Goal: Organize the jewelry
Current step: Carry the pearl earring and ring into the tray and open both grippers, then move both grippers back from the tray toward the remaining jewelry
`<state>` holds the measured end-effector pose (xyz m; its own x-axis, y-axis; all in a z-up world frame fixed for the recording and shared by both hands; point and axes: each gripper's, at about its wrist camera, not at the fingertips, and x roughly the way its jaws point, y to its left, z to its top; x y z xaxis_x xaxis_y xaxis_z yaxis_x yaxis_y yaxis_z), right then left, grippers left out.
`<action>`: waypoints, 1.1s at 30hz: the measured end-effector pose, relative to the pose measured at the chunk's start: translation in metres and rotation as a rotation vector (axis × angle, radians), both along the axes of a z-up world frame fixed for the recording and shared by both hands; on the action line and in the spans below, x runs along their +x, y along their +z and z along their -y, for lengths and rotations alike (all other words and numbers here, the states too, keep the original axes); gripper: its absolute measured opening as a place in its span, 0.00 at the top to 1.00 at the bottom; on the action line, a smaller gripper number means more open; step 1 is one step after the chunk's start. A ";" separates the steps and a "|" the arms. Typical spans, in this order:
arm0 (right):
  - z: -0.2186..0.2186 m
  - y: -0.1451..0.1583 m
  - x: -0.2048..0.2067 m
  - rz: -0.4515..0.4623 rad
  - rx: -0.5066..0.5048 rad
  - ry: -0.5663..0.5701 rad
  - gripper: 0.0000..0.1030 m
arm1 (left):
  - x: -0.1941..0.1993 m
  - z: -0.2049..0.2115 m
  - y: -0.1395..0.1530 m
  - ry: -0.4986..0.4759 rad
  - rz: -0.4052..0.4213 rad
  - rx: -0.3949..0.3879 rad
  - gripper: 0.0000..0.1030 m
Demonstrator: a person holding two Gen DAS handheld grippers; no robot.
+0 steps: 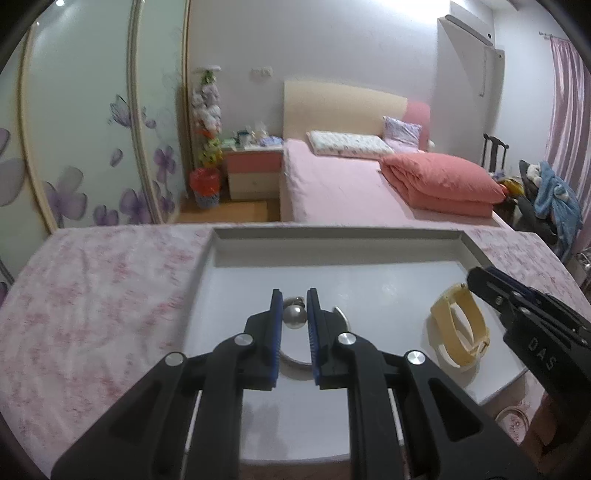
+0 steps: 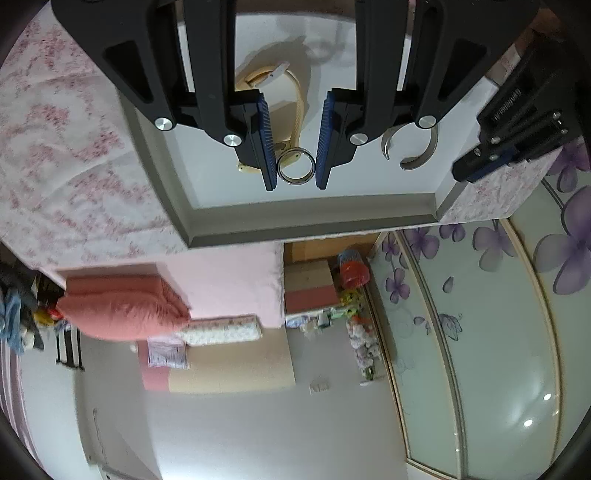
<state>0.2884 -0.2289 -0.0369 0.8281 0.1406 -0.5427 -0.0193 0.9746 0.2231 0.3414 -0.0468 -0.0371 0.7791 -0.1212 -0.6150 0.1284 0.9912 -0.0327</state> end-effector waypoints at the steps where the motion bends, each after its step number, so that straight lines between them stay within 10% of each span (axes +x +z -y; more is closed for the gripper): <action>1: 0.002 -0.001 0.002 -0.006 0.014 0.002 0.78 | 0.002 0.001 -0.003 -0.005 -0.010 -0.001 0.86; 6: 0.007 -0.002 0.005 -0.014 0.046 0.016 0.72 | 0.010 0.004 -0.013 -0.024 -0.050 -0.010 0.85; 8: 0.010 -0.001 0.002 -0.011 0.072 0.017 0.53 | 0.010 0.006 -0.015 -0.028 -0.059 -0.015 0.79; 33: 0.028 0.019 -0.135 0.034 0.011 0.035 0.53 | -0.125 -0.061 -0.007 0.007 -0.114 0.015 0.47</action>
